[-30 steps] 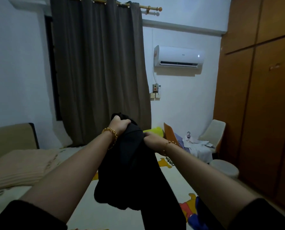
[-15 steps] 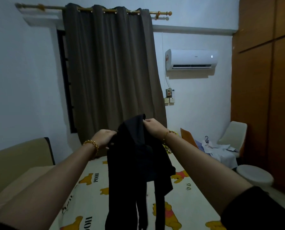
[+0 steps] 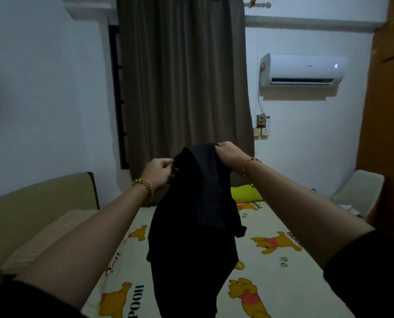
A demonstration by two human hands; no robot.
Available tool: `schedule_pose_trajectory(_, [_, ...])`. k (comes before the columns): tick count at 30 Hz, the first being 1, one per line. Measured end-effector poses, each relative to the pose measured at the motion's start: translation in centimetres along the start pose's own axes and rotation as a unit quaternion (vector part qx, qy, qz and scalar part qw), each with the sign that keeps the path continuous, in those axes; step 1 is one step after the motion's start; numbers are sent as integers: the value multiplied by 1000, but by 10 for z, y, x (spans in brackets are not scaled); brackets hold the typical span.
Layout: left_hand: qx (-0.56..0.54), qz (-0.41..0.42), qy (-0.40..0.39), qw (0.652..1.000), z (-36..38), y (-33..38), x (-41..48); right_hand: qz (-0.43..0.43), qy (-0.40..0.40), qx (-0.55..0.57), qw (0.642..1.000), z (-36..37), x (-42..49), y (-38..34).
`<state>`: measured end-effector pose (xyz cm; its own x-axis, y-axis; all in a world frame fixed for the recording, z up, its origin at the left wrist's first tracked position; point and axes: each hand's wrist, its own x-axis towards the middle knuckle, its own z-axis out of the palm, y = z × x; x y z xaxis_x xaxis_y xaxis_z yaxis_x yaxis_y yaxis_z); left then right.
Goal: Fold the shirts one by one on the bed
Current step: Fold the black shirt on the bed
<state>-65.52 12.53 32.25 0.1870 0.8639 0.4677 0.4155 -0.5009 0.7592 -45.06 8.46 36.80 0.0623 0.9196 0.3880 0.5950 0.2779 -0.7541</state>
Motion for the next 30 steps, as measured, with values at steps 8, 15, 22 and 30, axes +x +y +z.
schedule_pose_trajectory(8, [-47,-24,-146,988,14,19,18,-27,5,-18,999,-16,34,26])
schedule_pose_trajectory(15, [-143,-98,-278,945,53,28,37,25,-28,174,984,-12,64,42])
schedule_pose_trajectory(22, [51,-84,-124,987,56,9,69,-61,51,-130,988,-34,80,73])
schedule_pose_trajectory(30, [-157,-199,-28,967,64,5,84,28,-344,-24,938,-16,52,75])
